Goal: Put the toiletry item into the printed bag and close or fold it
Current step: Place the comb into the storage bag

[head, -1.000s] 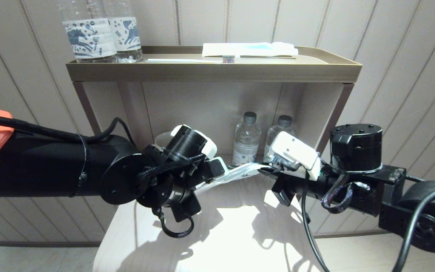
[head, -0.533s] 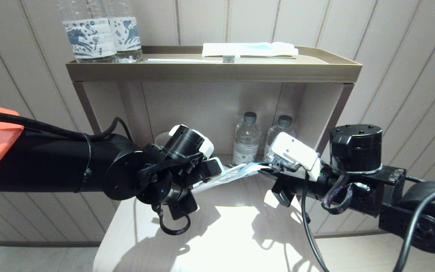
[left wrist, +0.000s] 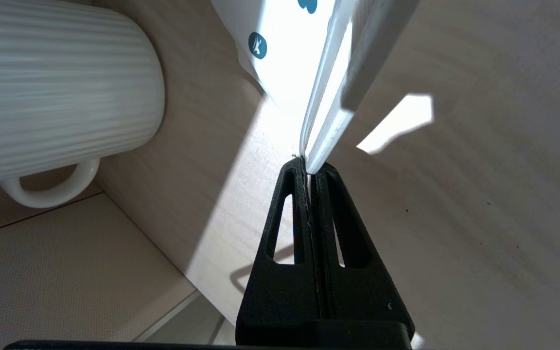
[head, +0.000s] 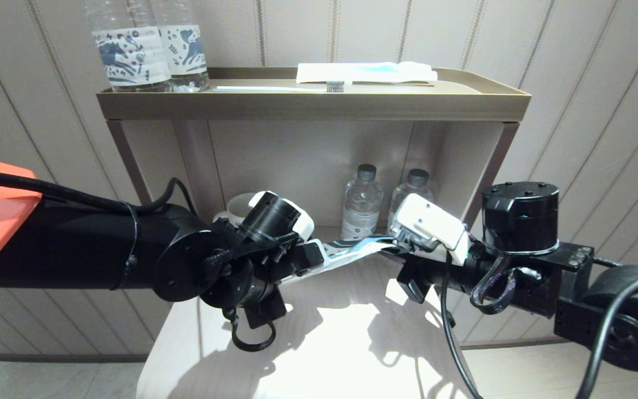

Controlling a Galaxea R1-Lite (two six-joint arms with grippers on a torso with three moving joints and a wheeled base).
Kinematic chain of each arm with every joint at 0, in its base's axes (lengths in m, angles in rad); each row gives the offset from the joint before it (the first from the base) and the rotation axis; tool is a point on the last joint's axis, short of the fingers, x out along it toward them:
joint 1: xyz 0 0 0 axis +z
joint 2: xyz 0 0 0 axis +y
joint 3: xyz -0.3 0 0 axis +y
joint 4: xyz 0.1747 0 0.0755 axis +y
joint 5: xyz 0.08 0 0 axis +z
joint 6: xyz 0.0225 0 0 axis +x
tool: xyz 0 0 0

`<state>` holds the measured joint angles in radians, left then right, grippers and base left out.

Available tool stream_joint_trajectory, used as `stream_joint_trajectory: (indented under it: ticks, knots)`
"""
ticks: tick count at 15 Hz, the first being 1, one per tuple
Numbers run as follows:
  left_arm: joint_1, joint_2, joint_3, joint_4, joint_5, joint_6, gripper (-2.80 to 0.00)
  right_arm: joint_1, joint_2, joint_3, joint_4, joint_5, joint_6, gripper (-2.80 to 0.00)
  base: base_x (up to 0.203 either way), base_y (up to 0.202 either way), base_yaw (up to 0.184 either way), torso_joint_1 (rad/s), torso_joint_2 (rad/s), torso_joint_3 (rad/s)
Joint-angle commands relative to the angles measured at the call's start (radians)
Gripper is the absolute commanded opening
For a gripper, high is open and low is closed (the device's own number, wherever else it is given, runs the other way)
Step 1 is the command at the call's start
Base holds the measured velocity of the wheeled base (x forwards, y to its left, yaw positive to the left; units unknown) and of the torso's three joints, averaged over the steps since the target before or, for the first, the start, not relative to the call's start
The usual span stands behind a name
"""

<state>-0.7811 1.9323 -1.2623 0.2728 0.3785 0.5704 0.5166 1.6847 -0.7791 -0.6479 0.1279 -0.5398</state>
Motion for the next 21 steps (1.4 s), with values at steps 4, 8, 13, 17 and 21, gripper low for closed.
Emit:
stream_joint_trajectory:
  ticks: [4, 8, 13, 17, 21]
  knots:
    - [0.005, -0.003, 0.011, 0.008, 0.036, 0.026, -2.80, 0.000, -0.003, 0.003, -0.004, 0.001, -0.005, -2.80, 0.000, 0.000, 0.000, 0.000, 0.00, 0.000]
    - [0.016, 0.008, 0.009, 0.008, 0.039, 0.048, -2.80, 0.000, -0.003, 0.003, -0.004, 0.001, -0.003, -2.80, 0.000, 0.000, 0.000, 0.000, 0.00, 0.000]
    - [0.014, 0.005, -0.003, 0.003, 0.037, 0.062, -2.80, 0.002, -0.005, -0.002, -0.004, 0.001, -0.003, -2.80, 0.000, 0.000, 0.000, 0.000, 0.00, 0.000]
    - [0.014, 0.012, -0.036, 0.004, 0.037, 0.070, -2.80, 0.013, -0.013, 0.003, -0.003, 0.003, -0.003, -2.80, 0.000, 0.000, 0.000, 0.000, 0.00, 0.000]
    - [0.014, -0.018, -0.057, 0.012, 0.039, 0.109, -2.80, 0.044, -0.016, 0.008, 0.000, 0.004, 0.005, -2.80, 0.000, 0.000, 0.000, 0.000, 0.00, 0.000]
